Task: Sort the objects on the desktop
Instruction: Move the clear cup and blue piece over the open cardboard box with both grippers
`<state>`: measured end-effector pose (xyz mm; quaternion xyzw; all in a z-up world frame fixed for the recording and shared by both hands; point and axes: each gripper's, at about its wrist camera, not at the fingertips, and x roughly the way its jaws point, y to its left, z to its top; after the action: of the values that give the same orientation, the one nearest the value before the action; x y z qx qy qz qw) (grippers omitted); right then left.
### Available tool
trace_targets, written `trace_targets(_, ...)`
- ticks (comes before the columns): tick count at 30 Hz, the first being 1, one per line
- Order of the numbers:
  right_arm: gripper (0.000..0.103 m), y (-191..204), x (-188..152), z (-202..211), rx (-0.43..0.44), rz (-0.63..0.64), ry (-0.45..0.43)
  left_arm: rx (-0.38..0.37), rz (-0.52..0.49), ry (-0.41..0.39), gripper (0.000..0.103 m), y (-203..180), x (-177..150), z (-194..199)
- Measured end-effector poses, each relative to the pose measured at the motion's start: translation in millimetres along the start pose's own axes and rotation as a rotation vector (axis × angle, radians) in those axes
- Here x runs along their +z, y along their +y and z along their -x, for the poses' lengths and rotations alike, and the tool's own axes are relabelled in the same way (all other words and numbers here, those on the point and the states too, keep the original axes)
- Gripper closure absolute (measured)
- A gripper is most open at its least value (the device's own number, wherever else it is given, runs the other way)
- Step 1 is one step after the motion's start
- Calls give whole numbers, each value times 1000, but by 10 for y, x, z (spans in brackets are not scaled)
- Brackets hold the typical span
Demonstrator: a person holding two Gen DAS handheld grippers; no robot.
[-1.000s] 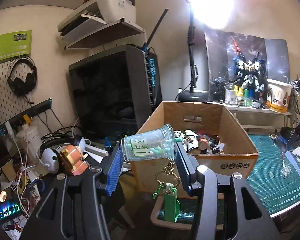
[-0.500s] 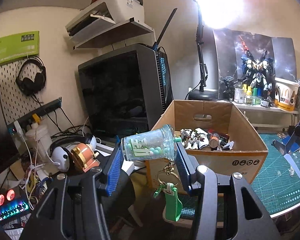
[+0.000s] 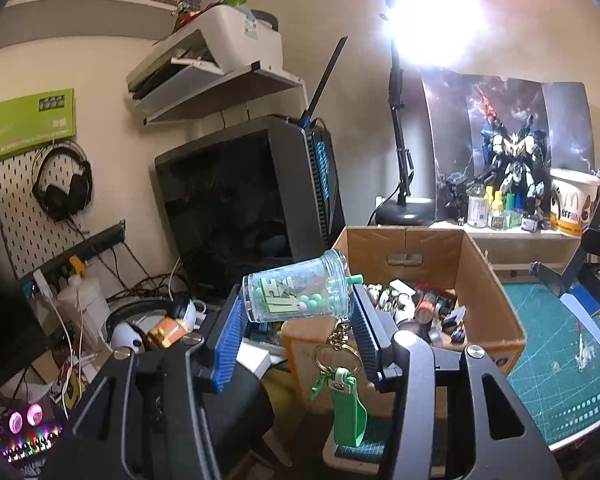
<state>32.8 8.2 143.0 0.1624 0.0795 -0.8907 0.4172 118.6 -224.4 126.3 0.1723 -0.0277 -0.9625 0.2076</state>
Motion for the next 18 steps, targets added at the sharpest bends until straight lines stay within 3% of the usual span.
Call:
trace_targets(8,96,-33,383,-130,-7,36,-32,-35,-12,-18,52,-174,379,-163)
trace_targets(18,96,-251,799,-567,-6,44,-34,-59,-32,21,52,-431,668,-705)
